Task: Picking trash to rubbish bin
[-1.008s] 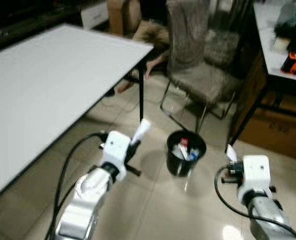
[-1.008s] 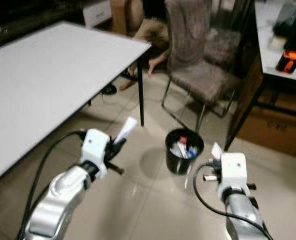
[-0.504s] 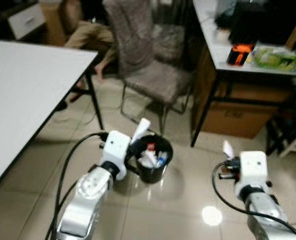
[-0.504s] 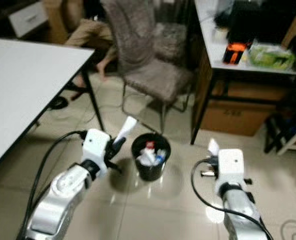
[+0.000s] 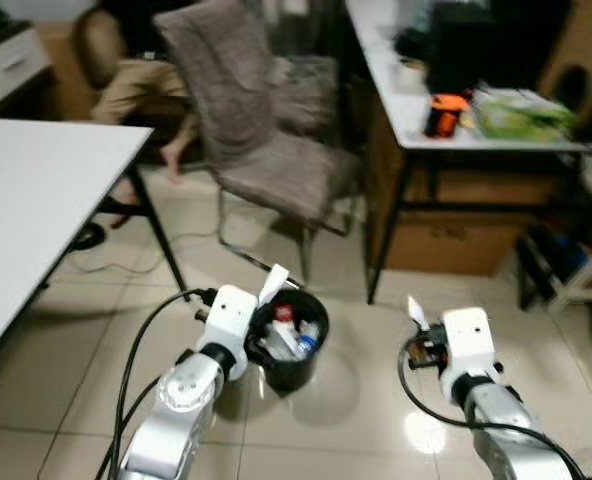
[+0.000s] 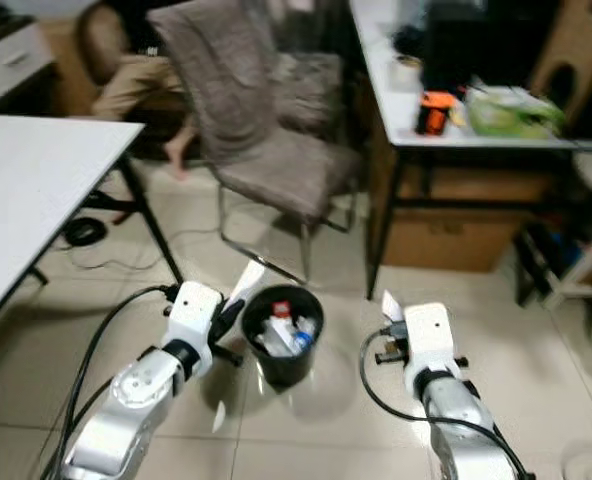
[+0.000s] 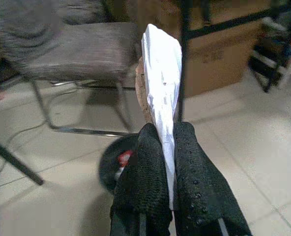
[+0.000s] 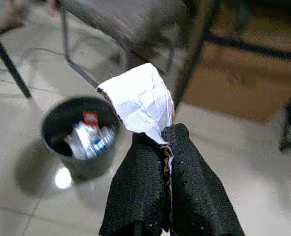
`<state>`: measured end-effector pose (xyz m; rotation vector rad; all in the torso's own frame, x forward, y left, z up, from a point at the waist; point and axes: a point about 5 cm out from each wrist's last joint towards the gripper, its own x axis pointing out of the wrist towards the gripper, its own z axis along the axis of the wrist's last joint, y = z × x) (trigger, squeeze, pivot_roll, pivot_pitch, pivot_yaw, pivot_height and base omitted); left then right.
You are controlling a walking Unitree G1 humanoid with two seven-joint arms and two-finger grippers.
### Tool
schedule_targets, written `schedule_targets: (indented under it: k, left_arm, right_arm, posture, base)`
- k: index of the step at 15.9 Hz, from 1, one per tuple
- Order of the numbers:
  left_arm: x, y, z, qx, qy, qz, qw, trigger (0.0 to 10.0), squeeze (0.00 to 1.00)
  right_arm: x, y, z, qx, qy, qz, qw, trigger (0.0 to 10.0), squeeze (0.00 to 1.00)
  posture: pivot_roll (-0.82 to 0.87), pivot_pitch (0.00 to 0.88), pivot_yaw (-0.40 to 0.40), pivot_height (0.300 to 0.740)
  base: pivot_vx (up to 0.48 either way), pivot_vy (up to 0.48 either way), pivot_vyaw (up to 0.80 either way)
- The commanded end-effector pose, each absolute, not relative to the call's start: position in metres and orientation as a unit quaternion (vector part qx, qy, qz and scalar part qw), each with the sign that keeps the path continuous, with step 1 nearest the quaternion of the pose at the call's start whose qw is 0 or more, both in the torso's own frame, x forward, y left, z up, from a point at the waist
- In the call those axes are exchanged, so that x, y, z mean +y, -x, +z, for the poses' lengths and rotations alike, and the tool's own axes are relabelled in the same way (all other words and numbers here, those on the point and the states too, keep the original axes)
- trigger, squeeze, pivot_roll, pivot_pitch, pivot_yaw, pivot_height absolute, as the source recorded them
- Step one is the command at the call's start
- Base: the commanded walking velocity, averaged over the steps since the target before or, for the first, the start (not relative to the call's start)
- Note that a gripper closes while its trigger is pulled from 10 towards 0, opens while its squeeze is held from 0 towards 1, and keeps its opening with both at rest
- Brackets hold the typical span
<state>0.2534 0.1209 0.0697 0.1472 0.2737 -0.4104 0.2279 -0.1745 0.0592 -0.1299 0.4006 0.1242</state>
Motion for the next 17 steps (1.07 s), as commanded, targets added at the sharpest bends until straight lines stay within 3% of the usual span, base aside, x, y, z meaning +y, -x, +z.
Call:
schedule_targets:
  k: [1, 9, 17]
  left_arm:
    - [0.129, -0.253, 0.069, 0.138, -0.08, -0.193, 0.968, 10.0, 0.0]
    - [0.128, -0.257, 0.065, 0.136, -0.081, -0.196, 0.968, 10.0, 0.0]
    - [0.124, -0.258, 0.059, 0.143, -0.089, -0.215, 0.962, 10.0, 0.0]
  right_arm:
    - [-0.163, -0.23, 0.057, 0.195, 0.067, 0.085, 0.975, 10.0, 0.0]
    - [-0.149, -0.235, 0.045, 0.202, 0.107, 0.151, 0.962, 10.0, 0.0]
    - [-0.149, -0.235, 0.036, 0.199, 0.113, 0.127, 0.965, 10.0, 0.0]
  posture:
    - [-0.08, 0.024, -0.006, 0.74]
    - [-0.07, 0.022, -0.005, 0.74]
    - [-0.07, 0.029, 0.014, 0.74]
  base:
    - [0.356, 0.0, 0.0]
    - [0.354, 0.0, 0.18]
    - [0.352, 0.0, 0.0]
